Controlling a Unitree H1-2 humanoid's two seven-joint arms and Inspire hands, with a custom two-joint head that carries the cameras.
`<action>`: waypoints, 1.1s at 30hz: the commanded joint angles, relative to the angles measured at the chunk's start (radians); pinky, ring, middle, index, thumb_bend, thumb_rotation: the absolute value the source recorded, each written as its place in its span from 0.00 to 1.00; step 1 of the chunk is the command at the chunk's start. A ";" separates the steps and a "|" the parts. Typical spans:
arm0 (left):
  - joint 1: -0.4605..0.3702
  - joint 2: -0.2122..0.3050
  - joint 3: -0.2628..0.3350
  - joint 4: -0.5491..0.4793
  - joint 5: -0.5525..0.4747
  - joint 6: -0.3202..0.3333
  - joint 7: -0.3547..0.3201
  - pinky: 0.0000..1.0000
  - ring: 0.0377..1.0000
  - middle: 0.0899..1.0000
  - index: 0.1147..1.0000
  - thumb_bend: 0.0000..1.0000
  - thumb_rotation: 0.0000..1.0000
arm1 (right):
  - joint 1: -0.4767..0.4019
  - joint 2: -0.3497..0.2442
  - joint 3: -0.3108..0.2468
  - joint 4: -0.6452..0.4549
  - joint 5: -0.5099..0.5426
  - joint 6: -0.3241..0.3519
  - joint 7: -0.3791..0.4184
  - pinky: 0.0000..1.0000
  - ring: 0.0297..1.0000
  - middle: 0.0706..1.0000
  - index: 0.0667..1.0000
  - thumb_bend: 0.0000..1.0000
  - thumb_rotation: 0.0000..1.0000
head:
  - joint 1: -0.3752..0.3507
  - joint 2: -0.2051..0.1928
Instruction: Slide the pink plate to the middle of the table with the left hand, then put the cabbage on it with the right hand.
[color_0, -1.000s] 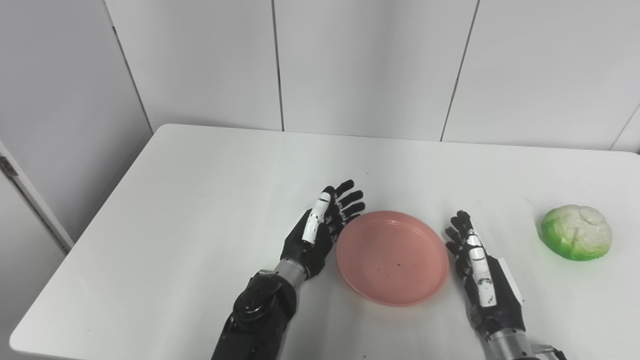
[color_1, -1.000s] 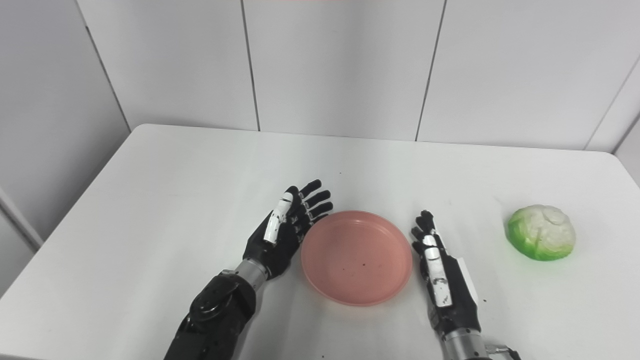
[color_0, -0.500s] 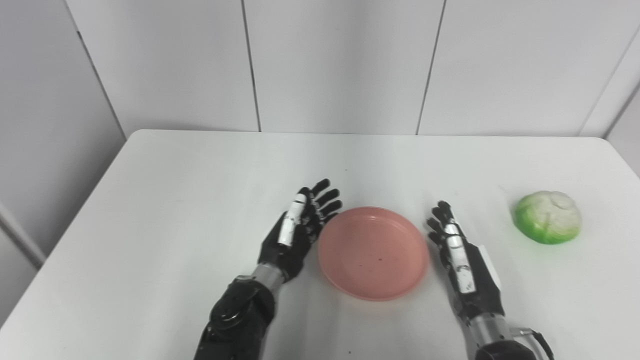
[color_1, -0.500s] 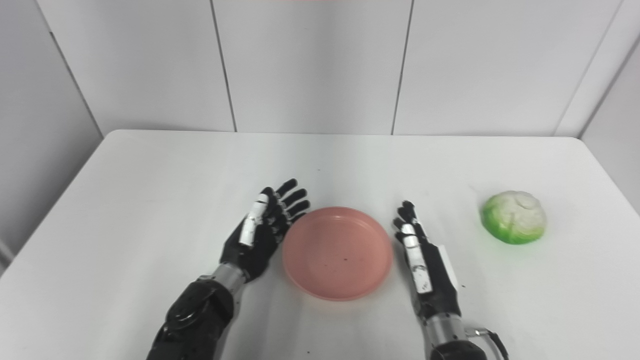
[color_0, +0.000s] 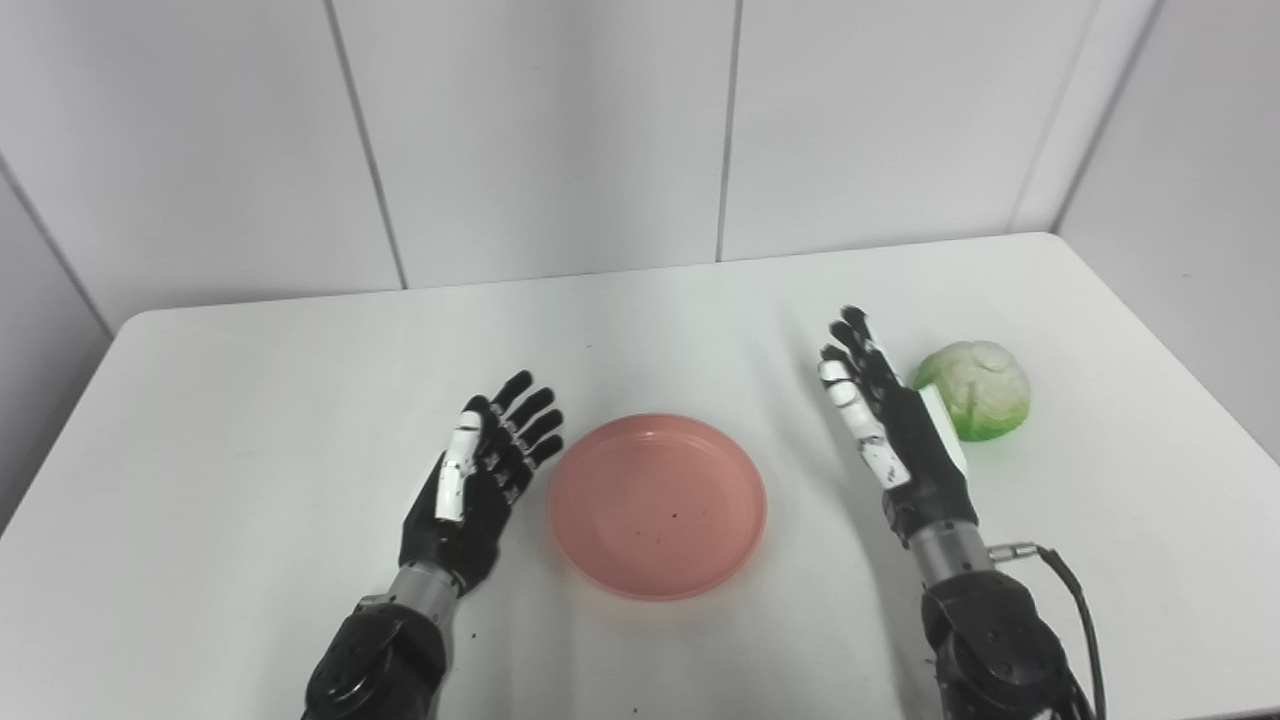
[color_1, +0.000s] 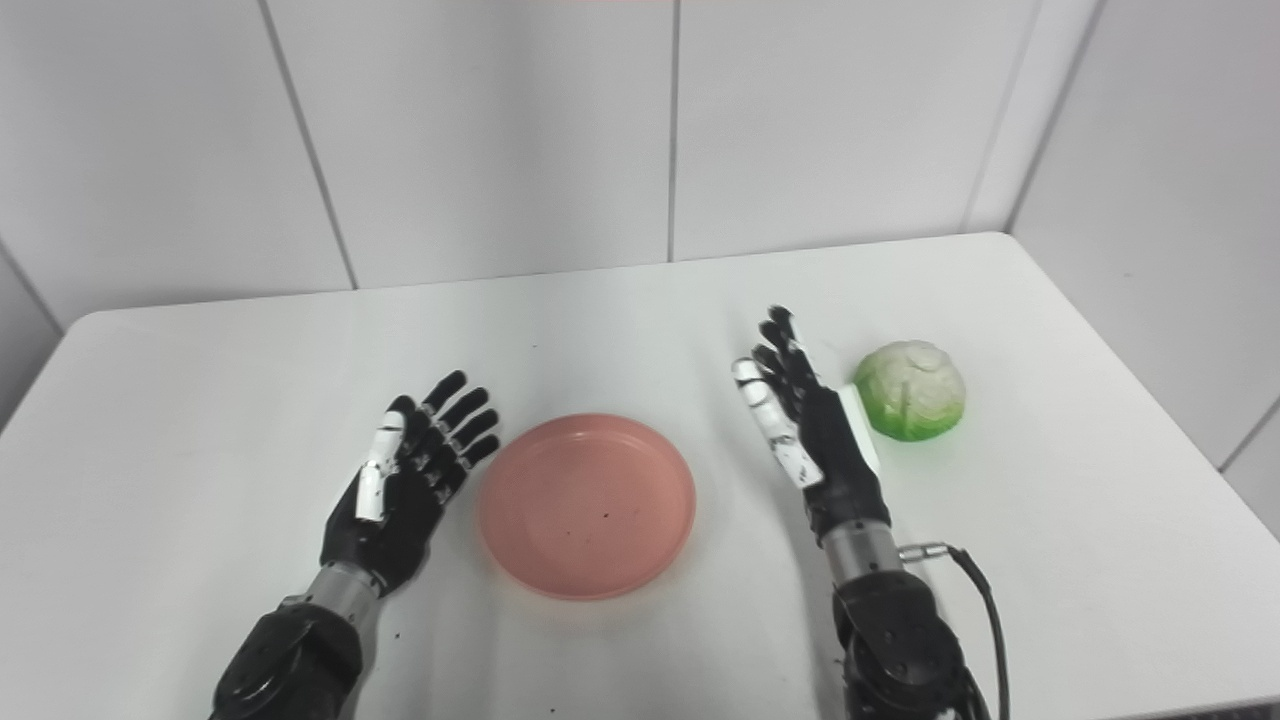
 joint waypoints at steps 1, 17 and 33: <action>-0.004 0.006 0.001 0.024 -0.003 0.000 -0.011 0.89 0.88 0.88 0.87 0.39 1.00 | -0.042 -0.013 -0.009 -0.048 -0.023 0.001 -0.011 0.89 0.91 0.94 0.94 0.62 0.82 | -0.005 -0.001; -0.011 0.033 0.027 0.074 -0.028 -0.037 -0.054 0.87 0.86 0.86 0.86 0.40 1.00 | -0.085 -0.118 -0.072 -0.120 -0.241 -0.011 -0.059 0.81 0.87 0.90 0.92 0.88 0.59 | -0.058 -0.009; -0.030 0.066 0.063 0.144 -0.058 -0.071 -0.113 0.89 0.87 0.87 0.86 0.40 1.00 | -0.059 -0.232 -0.174 -0.113 -0.368 0.035 -0.080 0.91 0.97 0.98 0.99 0.97 0.60 | -0.110 -0.035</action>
